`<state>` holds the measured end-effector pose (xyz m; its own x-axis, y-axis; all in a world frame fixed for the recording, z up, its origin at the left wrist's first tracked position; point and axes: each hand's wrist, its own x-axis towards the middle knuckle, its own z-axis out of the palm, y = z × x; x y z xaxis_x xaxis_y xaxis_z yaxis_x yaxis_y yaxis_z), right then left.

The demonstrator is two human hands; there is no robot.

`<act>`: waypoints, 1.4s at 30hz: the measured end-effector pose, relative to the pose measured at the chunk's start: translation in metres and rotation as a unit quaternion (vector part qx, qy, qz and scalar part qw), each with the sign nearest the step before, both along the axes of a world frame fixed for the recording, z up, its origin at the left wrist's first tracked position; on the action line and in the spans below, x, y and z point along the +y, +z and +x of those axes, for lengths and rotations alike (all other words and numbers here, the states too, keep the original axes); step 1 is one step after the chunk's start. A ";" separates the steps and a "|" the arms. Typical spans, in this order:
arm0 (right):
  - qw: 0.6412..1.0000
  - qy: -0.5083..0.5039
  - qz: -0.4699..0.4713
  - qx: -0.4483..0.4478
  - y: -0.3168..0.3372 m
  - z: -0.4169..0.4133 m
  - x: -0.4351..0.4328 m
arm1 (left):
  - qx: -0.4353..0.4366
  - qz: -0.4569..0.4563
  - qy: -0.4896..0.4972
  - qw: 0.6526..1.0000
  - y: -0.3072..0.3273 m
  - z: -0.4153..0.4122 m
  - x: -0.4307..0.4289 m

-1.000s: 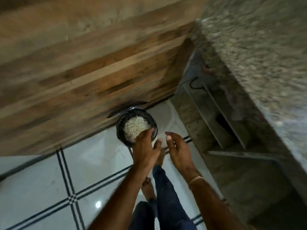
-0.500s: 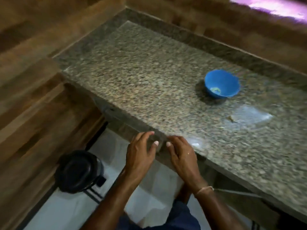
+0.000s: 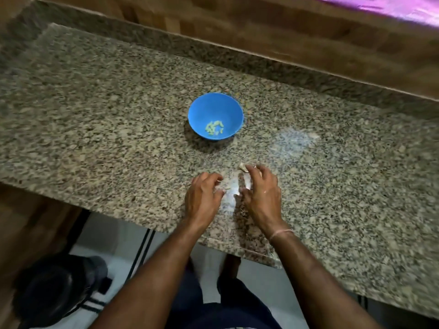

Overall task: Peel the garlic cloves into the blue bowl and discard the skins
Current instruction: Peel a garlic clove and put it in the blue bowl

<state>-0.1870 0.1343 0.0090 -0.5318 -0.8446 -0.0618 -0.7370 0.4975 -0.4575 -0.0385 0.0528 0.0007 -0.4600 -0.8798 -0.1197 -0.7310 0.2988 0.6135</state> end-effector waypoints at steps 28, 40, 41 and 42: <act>0.996 -0.075 -0.003 -0.055 -0.022 -0.026 -0.022 | 0.061 -0.009 0.011 0.998 0.025 -0.060 -0.052; 0.978 -0.047 -0.077 -0.187 -0.027 -0.052 -0.023 | 0.189 0.283 0.193 0.920 0.003 -0.085 -0.010; 0.971 -0.046 -0.092 -0.218 -0.027 -0.056 -0.019 | 0.215 0.295 0.205 0.908 0.006 -0.085 -0.008; 0.966 -0.040 -0.104 -0.234 -0.026 -0.058 -0.016 | 0.233 0.303 0.213 0.899 0.008 -0.086 -0.006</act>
